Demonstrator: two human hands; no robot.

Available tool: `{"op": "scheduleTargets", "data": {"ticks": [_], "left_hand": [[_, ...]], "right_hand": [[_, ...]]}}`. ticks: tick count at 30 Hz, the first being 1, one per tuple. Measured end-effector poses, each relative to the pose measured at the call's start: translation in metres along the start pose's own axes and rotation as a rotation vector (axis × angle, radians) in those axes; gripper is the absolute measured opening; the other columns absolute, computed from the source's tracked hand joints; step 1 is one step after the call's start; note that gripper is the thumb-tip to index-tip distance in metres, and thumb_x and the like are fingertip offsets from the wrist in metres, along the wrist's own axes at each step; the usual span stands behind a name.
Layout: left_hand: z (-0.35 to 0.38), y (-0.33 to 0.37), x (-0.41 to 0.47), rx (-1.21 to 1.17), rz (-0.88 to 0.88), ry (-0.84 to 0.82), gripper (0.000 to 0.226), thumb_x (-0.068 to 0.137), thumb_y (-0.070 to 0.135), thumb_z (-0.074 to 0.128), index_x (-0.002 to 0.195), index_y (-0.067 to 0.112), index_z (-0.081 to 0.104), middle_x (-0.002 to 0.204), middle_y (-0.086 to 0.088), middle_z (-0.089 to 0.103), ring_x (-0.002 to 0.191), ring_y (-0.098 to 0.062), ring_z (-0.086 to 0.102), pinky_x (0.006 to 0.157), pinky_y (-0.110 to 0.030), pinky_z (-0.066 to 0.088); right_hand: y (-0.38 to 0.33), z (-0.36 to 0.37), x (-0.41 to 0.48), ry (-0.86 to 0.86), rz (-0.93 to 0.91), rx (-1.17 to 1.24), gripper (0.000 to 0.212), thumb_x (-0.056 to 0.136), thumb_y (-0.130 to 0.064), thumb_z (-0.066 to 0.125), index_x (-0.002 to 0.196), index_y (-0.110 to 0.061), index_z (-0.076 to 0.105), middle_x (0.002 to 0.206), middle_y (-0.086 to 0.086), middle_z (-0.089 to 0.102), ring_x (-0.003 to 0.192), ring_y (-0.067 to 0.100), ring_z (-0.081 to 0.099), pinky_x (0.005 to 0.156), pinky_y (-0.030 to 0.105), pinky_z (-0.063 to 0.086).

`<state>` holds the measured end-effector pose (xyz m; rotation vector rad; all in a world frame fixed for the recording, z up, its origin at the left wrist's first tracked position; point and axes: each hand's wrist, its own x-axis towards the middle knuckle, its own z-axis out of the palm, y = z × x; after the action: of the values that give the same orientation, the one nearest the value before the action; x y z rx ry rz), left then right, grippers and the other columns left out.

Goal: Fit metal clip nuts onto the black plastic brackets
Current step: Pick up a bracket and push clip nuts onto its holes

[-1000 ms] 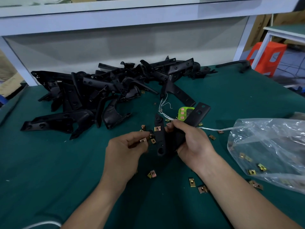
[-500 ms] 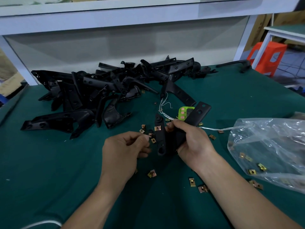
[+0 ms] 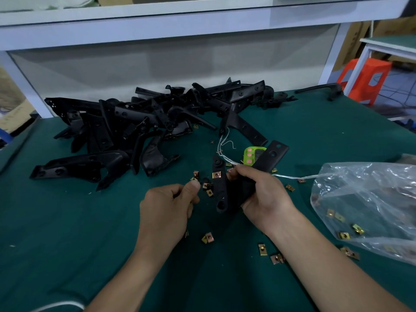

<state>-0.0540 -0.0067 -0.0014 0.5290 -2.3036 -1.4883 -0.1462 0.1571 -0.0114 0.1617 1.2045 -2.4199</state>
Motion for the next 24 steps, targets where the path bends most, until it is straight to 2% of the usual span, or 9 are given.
{"op": "scheduleTargets", "data": {"ticks": [3, 6, 11, 15, 17, 19, 22, 24], "left_hand": [[0.002, 0.005, -0.003, -0.172, -0.081, -0.110, 0.050, 0.087, 0.055, 0.068, 0.058, 0.015, 0.069, 0.040, -0.001, 0.042, 0.038, -0.011, 0.031, 0.040, -0.018, 0.028], [0.001, 0.009, -0.006, -0.269, -0.095, -0.186, 0.051, 0.073, 0.062, 0.067, 0.055, 0.015, 0.070, 0.038, 0.000, 0.035, 0.035, -0.009, 0.026, 0.038, -0.016, 0.024], [-0.002, 0.010, -0.006, -0.388, 0.035, -0.110, 0.041, 0.073, 0.050, 0.075, 0.068, 0.010, 0.077, 0.049, -0.004, 0.055, 0.044, -0.011, 0.046, 0.042, -0.017, 0.036], [0.002, 0.009, -0.004, -0.488, -0.032, -0.156, 0.014, 0.089, 0.024, 0.071, 0.084, 0.024, 0.084, 0.071, -0.003, 0.072, 0.063, -0.011, 0.065, 0.054, -0.019, 0.052], [0.004, 0.008, -0.003, -0.477, -0.059, -0.182, 0.029, 0.097, 0.007, 0.064, 0.089, 0.027, 0.084, 0.083, -0.003, 0.078, 0.073, -0.011, 0.071, 0.063, -0.019, 0.057], [0.004, 0.010, -0.004, -0.479, -0.066, -0.239, 0.038, 0.099, 0.000, 0.058, 0.094, 0.027, 0.084, 0.092, -0.007, 0.080, 0.082, -0.014, 0.074, 0.070, -0.020, 0.058], [0.004, 0.011, -0.007, -0.508, -0.074, -0.354, 0.038, 0.098, -0.003, 0.058, 0.106, 0.026, 0.081, 0.087, -0.010, 0.078, 0.076, -0.018, 0.072, 0.069, -0.023, 0.059], [0.003, 0.011, -0.007, -0.538, -0.099, -0.400, 0.031, 0.094, -0.004, 0.062, 0.112, 0.016, 0.078, 0.082, -0.014, 0.075, 0.071, -0.018, 0.070, 0.065, -0.024, 0.058]], "right_hand": [[0.000, 0.001, 0.000, -0.002, 0.006, 0.012, 0.009, 0.090, -0.013, 0.065, 0.084, -0.008, 0.068, 0.083, 0.008, 0.067, 0.079, 0.025, 0.069, 0.078, 0.044, 0.058], [0.000, 0.002, -0.002, -0.022, 0.008, -0.002, 0.009, 0.091, -0.014, 0.064, 0.085, -0.008, 0.067, 0.082, 0.008, 0.067, 0.079, 0.025, 0.069, 0.078, 0.043, 0.056], [0.001, 0.004, -0.005, -0.031, 0.005, -0.022, 0.012, 0.092, -0.014, 0.064, 0.081, -0.009, 0.068, 0.080, 0.006, 0.067, 0.077, 0.023, 0.068, 0.081, 0.043, 0.052], [-0.001, 0.005, -0.005, -0.022, 0.015, -0.010, 0.009, 0.092, -0.013, 0.063, 0.084, -0.009, 0.066, 0.080, 0.006, 0.066, 0.077, 0.023, 0.067, 0.080, 0.043, 0.051], [-0.001, 0.006, -0.005, -0.020, 0.015, -0.016, 0.009, 0.091, -0.014, 0.063, 0.084, -0.009, 0.066, 0.081, 0.006, 0.066, 0.076, 0.023, 0.066, 0.079, 0.041, 0.051], [-0.002, 0.006, -0.006, -0.018, 0.009, -0.017, 0.008, 0.091, -0.014, 0.063, 0.085, -0.008, 0.065, 0.081, 0.007, 0.066, 0.077, 0.023, 0.066, 0.079, 0.041, 0.051], [-0.003, 0.005, -0.007, -0.026, 0.013, -0.012, 0.008, 0.091, -0.015, 0.063, 0.086, -0.009, 0.065, 0.083, 0.006, 0.065, 0.079, 0.024, 0.065, 0.082, 0.041, 0.051], [-0.005, 0.005, -0.008, -0.031, 0.037, -0.002, 0.009, 0.090, -0.017, 0.065, 0.085, -0.010, 0.066, 0.084, 0.005, 0.065, 0.079, 0.023, 0.065, 0.082, 0.040, 0.053]]}}
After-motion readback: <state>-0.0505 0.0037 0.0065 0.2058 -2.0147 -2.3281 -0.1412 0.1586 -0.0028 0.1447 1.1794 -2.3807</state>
